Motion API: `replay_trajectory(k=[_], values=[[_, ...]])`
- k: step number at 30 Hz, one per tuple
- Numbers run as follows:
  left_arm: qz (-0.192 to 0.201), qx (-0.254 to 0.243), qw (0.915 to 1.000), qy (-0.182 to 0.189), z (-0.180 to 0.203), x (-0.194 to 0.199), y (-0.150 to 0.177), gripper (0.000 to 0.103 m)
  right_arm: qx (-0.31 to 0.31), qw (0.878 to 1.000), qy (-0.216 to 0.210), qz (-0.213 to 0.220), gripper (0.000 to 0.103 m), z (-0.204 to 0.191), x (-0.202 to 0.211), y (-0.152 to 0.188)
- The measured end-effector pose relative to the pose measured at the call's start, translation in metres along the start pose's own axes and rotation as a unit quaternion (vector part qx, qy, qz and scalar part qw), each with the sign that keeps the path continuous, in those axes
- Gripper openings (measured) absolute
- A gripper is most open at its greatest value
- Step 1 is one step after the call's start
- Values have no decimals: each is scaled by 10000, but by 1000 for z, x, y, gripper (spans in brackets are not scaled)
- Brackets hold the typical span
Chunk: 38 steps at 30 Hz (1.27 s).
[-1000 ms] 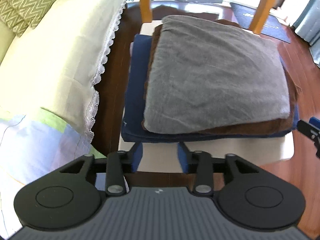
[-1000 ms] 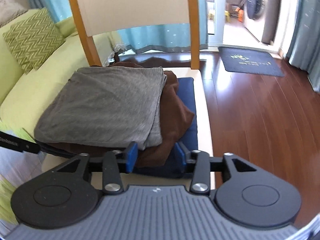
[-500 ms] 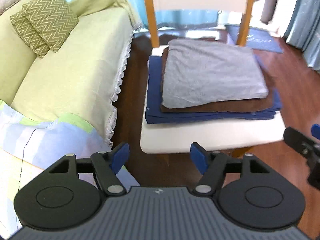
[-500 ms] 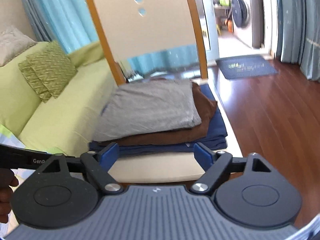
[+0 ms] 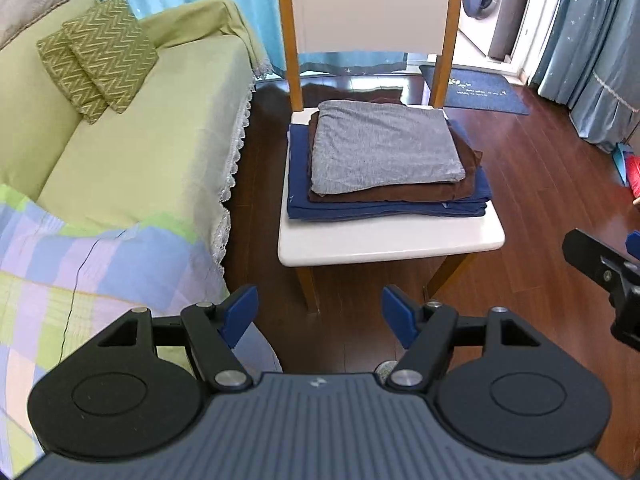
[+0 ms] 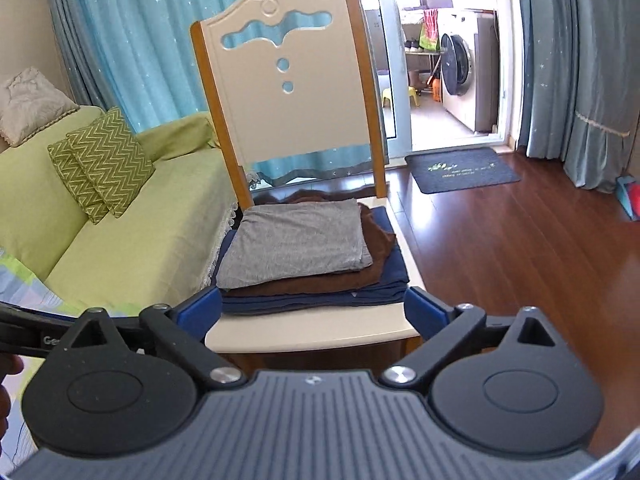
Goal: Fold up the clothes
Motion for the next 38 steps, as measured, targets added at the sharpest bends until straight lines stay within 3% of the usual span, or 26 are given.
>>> replay_trajectory(k=[8, 16, 31, 38], values=[[271, -228, 9994, -44, 7, 55, 17, 76, 14, 10000, 67, 43, 101, 1, 52, 0], [234, -245, 9994, 99, 18, 86, 23, 76, -138, 9997, 206, -26, 101, 12, 86, -8], [570, -96, 9983, 78, 23, 103, -23, 76, 187, 9996, 108, -155, 101, 20, 75, -46], [770, -476, 9959, -8, 46, 99, -45, 77, 197, 9993, 150, -267, 101, 26, 70, -48]])
Point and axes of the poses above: each gripper's, at about its wrist camera, not at the fingertips, and x roughly against the way its jaws point, z to its right, y to its underside, the point moved 7 cm from there along -x, roughly the way its jaws point, and after that the axes turned 11 degrees about -z, right-handed, at the moved point
